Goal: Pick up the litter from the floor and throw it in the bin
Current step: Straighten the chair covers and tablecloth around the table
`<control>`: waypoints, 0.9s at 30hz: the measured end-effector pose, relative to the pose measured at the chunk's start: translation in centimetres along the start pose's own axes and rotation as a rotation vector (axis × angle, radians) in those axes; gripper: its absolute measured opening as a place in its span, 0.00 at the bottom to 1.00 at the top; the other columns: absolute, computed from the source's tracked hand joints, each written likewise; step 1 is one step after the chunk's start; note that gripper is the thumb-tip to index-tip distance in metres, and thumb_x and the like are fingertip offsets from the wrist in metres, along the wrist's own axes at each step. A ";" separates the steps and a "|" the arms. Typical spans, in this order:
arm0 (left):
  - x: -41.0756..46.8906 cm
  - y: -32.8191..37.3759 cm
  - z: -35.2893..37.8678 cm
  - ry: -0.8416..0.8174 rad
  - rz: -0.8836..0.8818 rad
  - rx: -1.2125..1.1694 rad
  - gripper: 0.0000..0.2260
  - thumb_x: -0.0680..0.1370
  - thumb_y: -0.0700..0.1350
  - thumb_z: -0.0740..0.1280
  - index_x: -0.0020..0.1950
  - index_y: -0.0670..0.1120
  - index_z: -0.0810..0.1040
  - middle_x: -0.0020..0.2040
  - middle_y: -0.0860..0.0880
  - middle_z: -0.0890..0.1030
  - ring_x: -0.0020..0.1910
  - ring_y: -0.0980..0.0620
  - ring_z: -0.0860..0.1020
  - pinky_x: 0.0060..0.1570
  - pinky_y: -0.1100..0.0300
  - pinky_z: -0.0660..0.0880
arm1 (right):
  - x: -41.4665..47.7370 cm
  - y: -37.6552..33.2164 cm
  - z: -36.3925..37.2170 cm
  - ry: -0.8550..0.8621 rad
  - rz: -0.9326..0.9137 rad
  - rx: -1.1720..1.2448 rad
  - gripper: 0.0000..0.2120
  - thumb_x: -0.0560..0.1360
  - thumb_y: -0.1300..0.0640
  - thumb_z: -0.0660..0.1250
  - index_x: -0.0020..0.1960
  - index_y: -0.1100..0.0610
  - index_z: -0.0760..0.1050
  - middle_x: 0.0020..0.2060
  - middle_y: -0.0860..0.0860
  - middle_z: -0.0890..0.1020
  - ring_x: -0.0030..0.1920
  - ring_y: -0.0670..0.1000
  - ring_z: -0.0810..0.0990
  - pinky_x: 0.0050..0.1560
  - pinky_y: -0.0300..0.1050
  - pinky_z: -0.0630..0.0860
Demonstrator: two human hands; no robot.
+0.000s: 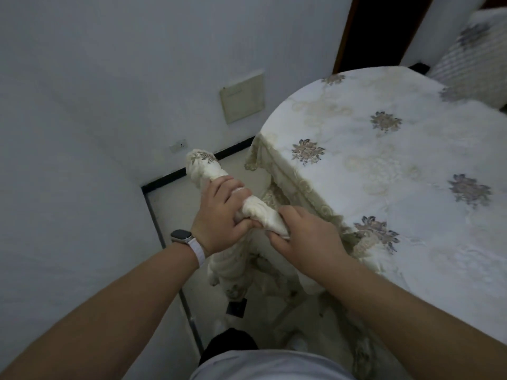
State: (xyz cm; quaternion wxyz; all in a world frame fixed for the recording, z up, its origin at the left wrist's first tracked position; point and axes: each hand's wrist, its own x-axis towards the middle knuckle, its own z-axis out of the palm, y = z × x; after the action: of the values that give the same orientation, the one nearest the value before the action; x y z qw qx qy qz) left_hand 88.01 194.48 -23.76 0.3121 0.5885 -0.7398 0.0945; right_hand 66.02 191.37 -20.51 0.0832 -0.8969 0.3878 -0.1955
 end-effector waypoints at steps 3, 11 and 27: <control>1.9 -0.3 0.8 0.001 0.024 -0.046 0.24 0.77 0.65 0.62 0.56 0.45 0.77 0.56 0.43 0.78 0.59 0.39 0.74 0.59 0.31 0.66 | 1.7 0.2 0.0 0.064 0.026 -0.043 0.23 0.73 0.37 0.55 0.50 0.54 0.76 0.39 0.49 0.79 0.32 0.54 0.78 0.25 0.44 0.70; 8.8 -5.8 2.0 -0.067 0.280 -0.185 0.22 0.78 0.61 0.62 0.54 0.43 0.81 0.52 0.44 0.80 0.51 0.42 0.76 0.57 0.39 0.69 | 4.2 2.3 -0.8 0.130 0.187 -0.115 0.18 0.71 0.38 0.63 0.52 0.49 0.79 0.39 0.45 0.79 0.35 0.51 0.78 0.26 0.43 0.72; 17.4 -11.9 5.8 -0.083 0.625 -0.393 0.20 0.75 0.52 0.71 0.60 0.40 0.80 0.53 0.43 0.81 0.53 0.43 0.79 0.54 0.49 0.73 | 8.2 3.4 -0.7 0.288 0.525 -0.223 0.21 0.68 0.37 0.64 0.51 0.50 0.79 0.39 0.46 0.80 0.37 0.51 0.78 0.30 0.46 0.76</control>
State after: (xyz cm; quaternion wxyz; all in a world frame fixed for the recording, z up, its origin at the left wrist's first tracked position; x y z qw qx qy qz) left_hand 95.08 173.93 -21.04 0.3451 0.2661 -0.8999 0.0175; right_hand 68.57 183.04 -18.57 -0.0239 -0.7330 0.6328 -0.2484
